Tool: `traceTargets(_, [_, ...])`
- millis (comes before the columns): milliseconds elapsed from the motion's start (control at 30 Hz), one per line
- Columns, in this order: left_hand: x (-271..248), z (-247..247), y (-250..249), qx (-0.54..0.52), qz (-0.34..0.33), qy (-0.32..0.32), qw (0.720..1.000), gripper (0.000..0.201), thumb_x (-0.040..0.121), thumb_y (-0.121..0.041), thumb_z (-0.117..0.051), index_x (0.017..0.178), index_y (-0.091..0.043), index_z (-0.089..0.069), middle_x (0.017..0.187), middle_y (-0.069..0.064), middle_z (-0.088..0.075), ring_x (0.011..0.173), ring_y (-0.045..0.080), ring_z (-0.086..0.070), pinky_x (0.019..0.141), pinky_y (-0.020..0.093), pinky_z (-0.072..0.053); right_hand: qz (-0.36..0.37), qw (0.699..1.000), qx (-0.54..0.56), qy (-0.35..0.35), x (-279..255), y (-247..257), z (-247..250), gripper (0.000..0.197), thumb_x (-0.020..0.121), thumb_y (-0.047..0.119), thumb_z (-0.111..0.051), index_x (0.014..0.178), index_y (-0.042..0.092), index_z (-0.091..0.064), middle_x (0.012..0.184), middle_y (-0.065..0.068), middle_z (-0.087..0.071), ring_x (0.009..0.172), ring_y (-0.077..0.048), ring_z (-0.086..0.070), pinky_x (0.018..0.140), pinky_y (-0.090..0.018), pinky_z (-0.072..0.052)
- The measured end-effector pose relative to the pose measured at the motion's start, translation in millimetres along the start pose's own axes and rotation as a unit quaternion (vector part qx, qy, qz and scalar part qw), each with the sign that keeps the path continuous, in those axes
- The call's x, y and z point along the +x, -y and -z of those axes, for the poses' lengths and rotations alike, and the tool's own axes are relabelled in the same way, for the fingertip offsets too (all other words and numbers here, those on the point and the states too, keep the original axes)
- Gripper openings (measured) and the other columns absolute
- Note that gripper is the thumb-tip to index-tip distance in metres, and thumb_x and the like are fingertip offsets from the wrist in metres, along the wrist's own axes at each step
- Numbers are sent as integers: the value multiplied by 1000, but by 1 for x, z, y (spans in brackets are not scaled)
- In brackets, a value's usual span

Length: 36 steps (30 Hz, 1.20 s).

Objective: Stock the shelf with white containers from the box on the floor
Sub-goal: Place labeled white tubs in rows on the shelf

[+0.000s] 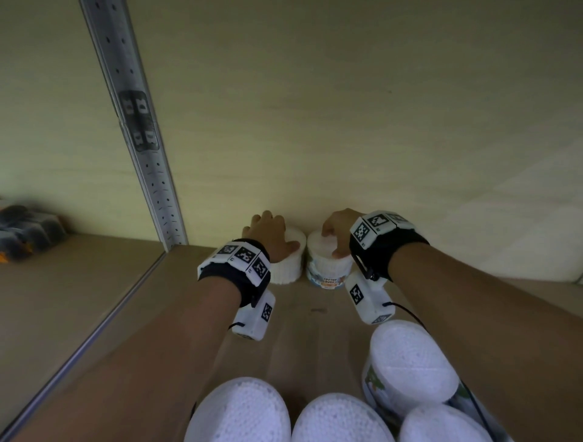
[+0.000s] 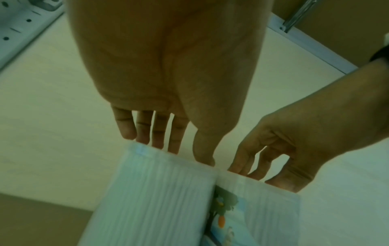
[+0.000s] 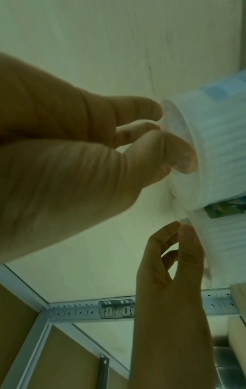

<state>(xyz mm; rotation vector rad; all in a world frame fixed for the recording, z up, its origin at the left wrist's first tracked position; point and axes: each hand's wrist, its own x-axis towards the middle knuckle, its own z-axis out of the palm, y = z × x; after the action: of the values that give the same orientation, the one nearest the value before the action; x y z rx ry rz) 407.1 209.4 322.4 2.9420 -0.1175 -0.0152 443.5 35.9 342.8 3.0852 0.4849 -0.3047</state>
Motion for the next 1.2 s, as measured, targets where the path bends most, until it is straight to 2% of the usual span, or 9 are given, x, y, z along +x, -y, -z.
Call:
traceTargets(133, [-1, 2, 0, -18, -21, 16, 999, 47, 92, -41, -54, 131, -15, -45, 138, 9, -37, 128, 31, -36, 103, 44, -38, -15, 1000, 16, -2, 2, -1, -3, 48, 90, 12, -60, 136, 9, -49, 140, -10, -51, 123, -26, -54, 94, -26, -43])
traceTargets(233, [2, 6, 4, -43, -45, 59, 996, 40, 95, -21, -53, 134, -18, -43, 145, 7, -34, 130, 29, -38, 105, 40, -38, -20, 1000, 18, 7, -2, 2, -1, 50, 88, 14, -62, 136, 9, -49, 140, -10, -51, 124, -27, -54, 97, -28, -44])
traceTargets(400, [4, 19, 3, -43, -85, 111, 989, 50, 91, 7, -41, 134, -17, -43, 151, 8, -29, 133, 27, -38, 88, 29, -36, -16, 1000, 4, 13, 15, -10, -8, 47, 75, 28, -65, 121, 20, -59, 122, -6, -64, 103, -28, -66, 90, -39, -56])
traceTargets(467, [5, 20, 2, -49, -91, 119, 988, 50, 90, 7, -40, 134, -17, -44, 151, 8, -30, 133, 27, -38, 86, 28, -35, -11, 1000, 5, 5, 2, -3, -2, 48, 73, 30, -65, 120, 22, -60, 121, -6, -65, 103, -28, -67, 89, -40, -57])
traceTargets(533, [5, 18, 4, -79, -88, 105, 987, 43, 93, -1, -44, 132, -19, -46, 148, 8, -32, 131, 27, -39, 88, 29, -37, -9, 1000, 12, 8, -3, 2, 0, 48, 84, 19, -65, 130, 13, -54, 130, -8, -58, 114, -28, -61, 94, -33, -51])
traceTargets(667, [8, 11, 4, -115, -67, -29, 991, 37, 91, -31, -57, 125, -17, -51, 132, 9, -42, 124, 29, -42, 99, 37, -39, -13, 999, 39, -1, -3, -1, -1, 51, 85, 16, -68, 132, 10, -52, 139, -10, -51, 121, -27, -55, 97, -31, -45])
traceTargets(833, [10, 3, -1, -6, -20, 15, 1000, 52, 89, -48, -55, 129, -15, -47, 133, 12, -40, 124, 32, -40, 102, 43, -39, 12, 1000, 22, 0, -1, -3, -1, 53, 87, 16, -67, 136, 8, -49, 142, -11, -48, 126, -28, -52, 100, -30, -43])
traceTargets(1033, [10, 6, 3, -19, -47, 41, 998, 47, 92, -38, -56, 132, -16, -46, 139, 11, -38, 127, 31, -40, 105, 42, -38, 15, 1000, 25, -1, -1, -4, -1, 48, 90, 14, -61, 136, 7, -50, 141, -11, -50, 122, -28, -55, 98, -29, -44])
traceTargets(1200, [11, 14, 6, -45, -83, 104, 990, 48, 91, -3, -50, 136, -19, -42, 148, 7, -32, 133, 27, -38, 95, 31, -37, 9, 999, 31, -1, 0, -7, -3, 56, 84, 17, -69, 136, 10, -50, 141, -9, -50, 124, -27, -54, 99, -31, -45])
